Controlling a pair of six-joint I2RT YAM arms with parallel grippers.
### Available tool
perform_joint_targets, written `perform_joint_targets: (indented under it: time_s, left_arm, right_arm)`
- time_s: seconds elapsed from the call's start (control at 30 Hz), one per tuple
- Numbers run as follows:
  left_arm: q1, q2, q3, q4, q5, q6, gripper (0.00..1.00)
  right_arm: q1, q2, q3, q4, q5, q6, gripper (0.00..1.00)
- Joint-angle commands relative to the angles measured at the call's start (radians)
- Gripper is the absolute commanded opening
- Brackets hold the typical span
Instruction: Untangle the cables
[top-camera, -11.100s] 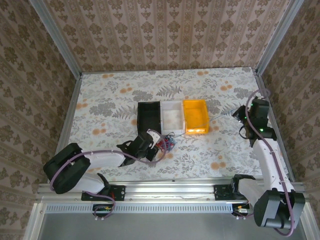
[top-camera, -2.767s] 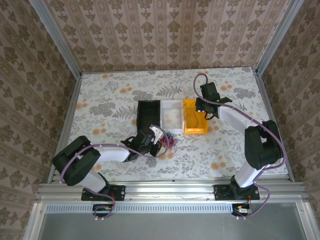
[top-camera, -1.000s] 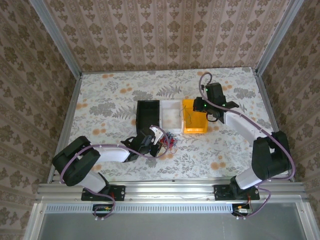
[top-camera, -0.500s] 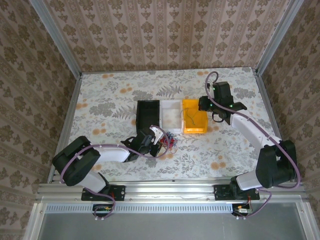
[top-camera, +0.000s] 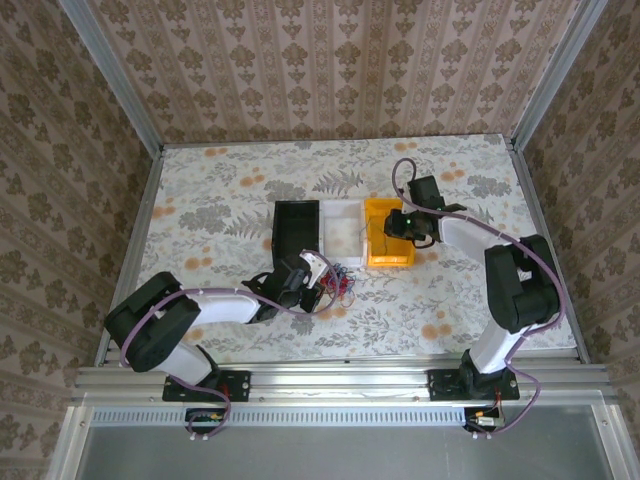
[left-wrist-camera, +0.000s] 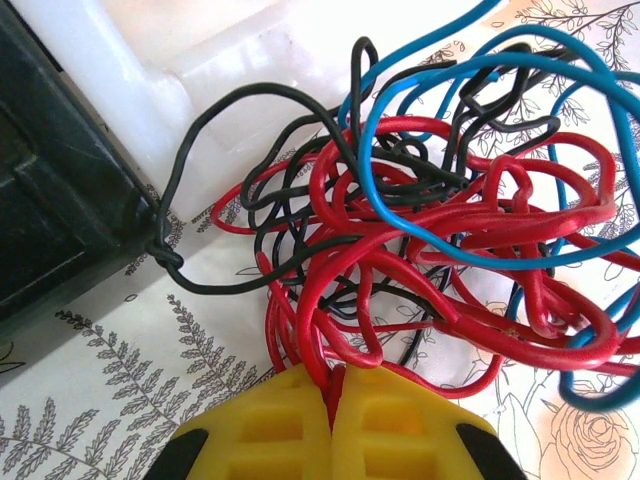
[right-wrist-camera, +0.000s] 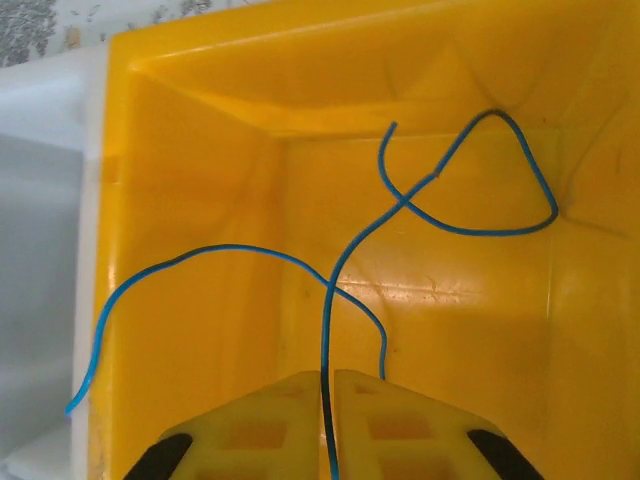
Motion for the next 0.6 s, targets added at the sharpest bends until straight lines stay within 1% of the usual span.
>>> perform_joint_targets:
  time_s: [0.0, 0.07, 0.13, 0.2, 0.27, 0.33, 0.4, 0.5, 0.57]
  left_arm:
    - [-0.003, 0.007, 0.019, -0.041, -0.013, 0.02, 0.0]
    - [-0.004, 0.005, 0.017, -0.042, -0.012, 0.02, 0.0]
    - [-0.004, 0.003, 0.016, -0.039, -0.012, 0.019, 0.0]
    - [-0.003, 0.002, 0.01, -0.035, -0.011, 0.017, 0.0]
    - [-0.003, 0.001, 0.007, -0.028, -0.008, 0.015, 0.0]
    - [-0.004, -0.001, 0.003, -0.023, -0.004, 0.016, 0.0]
    - [-0.004, 0.0, 0.0, -0.016, 0.005, 0.016, 0.0]
    - [-0.003, -0.001, -0.004, -0.005, 0.018, 0.019, 0.0]
    - [-0.002, -0.002, -0.006, -0.003, 0.02, 0.02, 0.0]
  right_arm:
    - [0.015, -0.064, 0.023, 0.0, 0.042, 0.005, 0.4]
    - [0.027, -0.12, 0.024, -0.017, 0.083, -0.014, 0.48]
    - [0.044, -0.17, 0.017, -0.035, 0.136, -0.025, 0.52]
    - [0.066, -0.227, -0.005, -0.042, 0.192, -0.027, 0.54]
    - [0.093, -0.277, -0.034, -0.034, 0.212, -0.028, 0.54]
    - [0.131, -0.3, -0.066, -0.019, 0.173, -0.025, 0.52]
    - [0.185, -0.333, -0.093, -0.001, 0.077, -0.026, 0.5]
    - [0.253, -0.313, -0.107, 0.005, -0.039, -0.021, 0.46]
    - [0.293, -0.259, -0.107, 0.02, -0.102, -0.011, 0.45]
